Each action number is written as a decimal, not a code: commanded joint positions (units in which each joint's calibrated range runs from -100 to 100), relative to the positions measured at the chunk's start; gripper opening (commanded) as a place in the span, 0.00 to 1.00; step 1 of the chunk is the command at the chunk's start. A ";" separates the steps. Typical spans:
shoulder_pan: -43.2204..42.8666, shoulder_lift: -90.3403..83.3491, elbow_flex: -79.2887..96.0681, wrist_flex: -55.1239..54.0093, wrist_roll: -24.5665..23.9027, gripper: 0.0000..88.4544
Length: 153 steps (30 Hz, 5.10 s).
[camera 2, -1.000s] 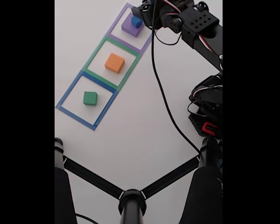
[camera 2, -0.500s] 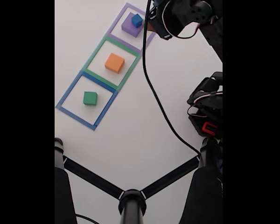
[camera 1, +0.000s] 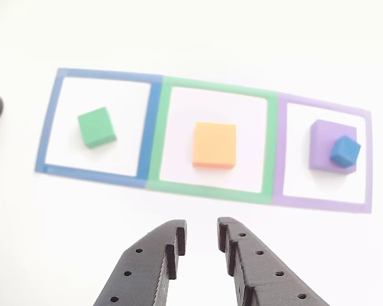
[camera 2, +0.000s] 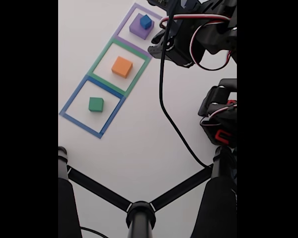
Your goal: Tower of hanoi
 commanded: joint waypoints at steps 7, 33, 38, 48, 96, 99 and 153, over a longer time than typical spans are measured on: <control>-2.96 -5.85 11.97 -5.33 0.00 0.15; -9.29 -5.37 73.30 -85.13 0.00 0.44; -10.81 2.56 76.85 -99.38 0.00 0.44; -11.42 22.43 77.57 -121.15 0.00 0.44; -14.09 58.73 59.13 -138.88 0.00 0.28; -14.09 59.05 58.85 -138.88 0.00 0.25; -2.81 3.76 -0.21 -8.00 0.00 0.07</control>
